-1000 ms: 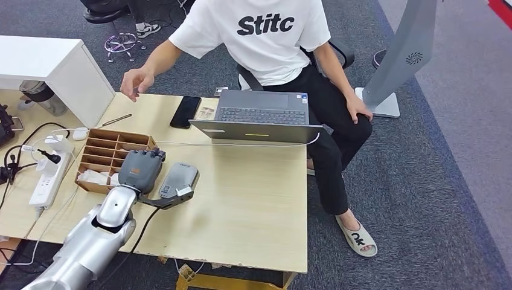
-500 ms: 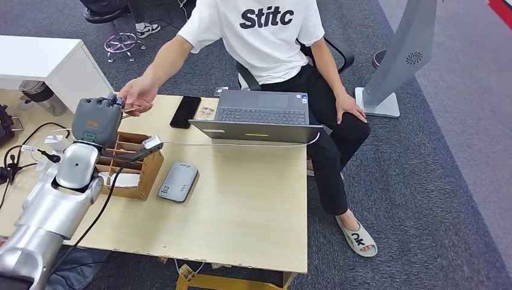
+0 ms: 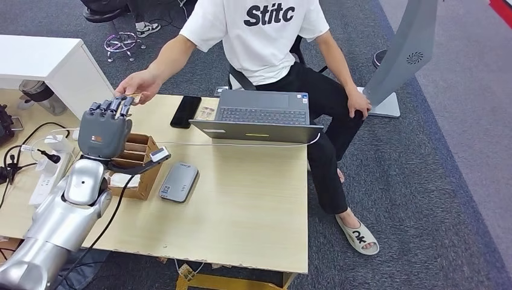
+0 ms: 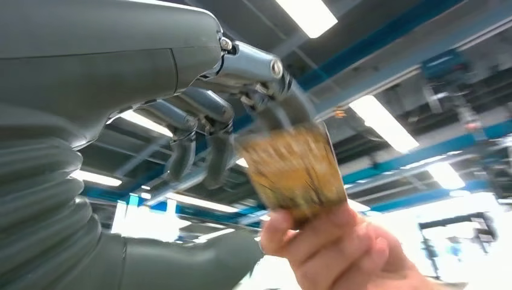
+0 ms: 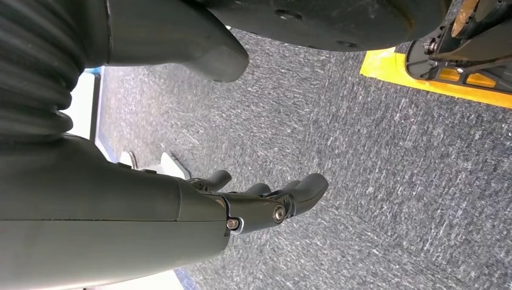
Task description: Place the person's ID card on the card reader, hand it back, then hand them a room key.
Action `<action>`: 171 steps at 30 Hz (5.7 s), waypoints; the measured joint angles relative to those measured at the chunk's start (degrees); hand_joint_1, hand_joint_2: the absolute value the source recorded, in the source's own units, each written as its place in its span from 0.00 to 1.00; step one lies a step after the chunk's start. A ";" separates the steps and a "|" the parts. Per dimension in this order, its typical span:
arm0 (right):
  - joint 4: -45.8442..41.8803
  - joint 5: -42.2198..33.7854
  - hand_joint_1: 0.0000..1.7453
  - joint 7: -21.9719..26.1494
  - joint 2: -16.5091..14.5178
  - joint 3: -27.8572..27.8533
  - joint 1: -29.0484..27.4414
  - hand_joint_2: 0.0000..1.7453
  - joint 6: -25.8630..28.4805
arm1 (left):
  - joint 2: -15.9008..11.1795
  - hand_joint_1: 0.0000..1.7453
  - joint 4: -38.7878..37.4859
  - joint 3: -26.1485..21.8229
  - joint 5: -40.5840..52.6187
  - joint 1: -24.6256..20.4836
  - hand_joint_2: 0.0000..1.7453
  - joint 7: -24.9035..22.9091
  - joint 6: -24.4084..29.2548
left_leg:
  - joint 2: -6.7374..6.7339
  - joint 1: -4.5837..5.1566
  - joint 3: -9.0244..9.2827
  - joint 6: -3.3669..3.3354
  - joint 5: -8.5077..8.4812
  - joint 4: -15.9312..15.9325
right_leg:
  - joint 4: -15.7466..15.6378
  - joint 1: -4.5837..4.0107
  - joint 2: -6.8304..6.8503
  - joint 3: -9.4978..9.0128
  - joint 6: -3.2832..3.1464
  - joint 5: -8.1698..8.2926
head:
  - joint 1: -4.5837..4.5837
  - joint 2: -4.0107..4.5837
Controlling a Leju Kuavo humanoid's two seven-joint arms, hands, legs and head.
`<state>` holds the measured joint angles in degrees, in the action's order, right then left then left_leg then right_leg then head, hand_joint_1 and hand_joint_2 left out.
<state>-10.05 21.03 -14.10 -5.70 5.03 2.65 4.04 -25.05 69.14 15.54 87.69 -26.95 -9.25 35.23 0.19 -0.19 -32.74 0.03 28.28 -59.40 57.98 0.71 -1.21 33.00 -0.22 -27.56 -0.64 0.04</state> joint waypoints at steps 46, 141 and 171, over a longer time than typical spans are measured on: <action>-0.02 -2.14 0.00 -0.11 -0.80 -7.36 -1.01 1.00 0.92 | -2.43 0.00 29.09 -11.89 -17.57 25.60 1.00 1.02 -32.72 | -0.03 -0.03 -0.02 0.01 0.07 0.01 | -0.01 -0.02 0.00 0.02 -0.02 -0.05 | 0.00 -0.01; -0.02 1.61 0.00 -0.04 -1.29 -11.15 -0.84 1.00 0.86 | -3.33 1.00 18.11 -6.67 -11.38 20.37 1.00 -3.48 -28.95 | -0.04 -0.04 -0.03 0.01 0.07 0.01 | -0.01 -0.02 -0.02 0.02 -0.02 -0.05 | 0.00 -0.01; -0.09 6.60 0.00 -0.24 -1.42 -11.59 -0.59 1.00 0.68 | 8.48 1.00 21.10 -16.28 -18.90 6.33 1.00 5.01 -10.19 | 0.04 -0.03 -0.01 0.06 -0.05 -0.01 | 0.00 -0.03 0.07 0.02 -0.07 0.05 | 0.01 -0.01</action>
<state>-10.14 27.62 -14.34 -7.13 -6.56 2.06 4.72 -16.57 90.24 -0.74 68.79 -20.62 -4.25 25.04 0.24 -0.23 -32.75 0.10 28.23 -59.41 57.98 0.68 -1.14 33.02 -0.29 -27.51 -0.63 0.03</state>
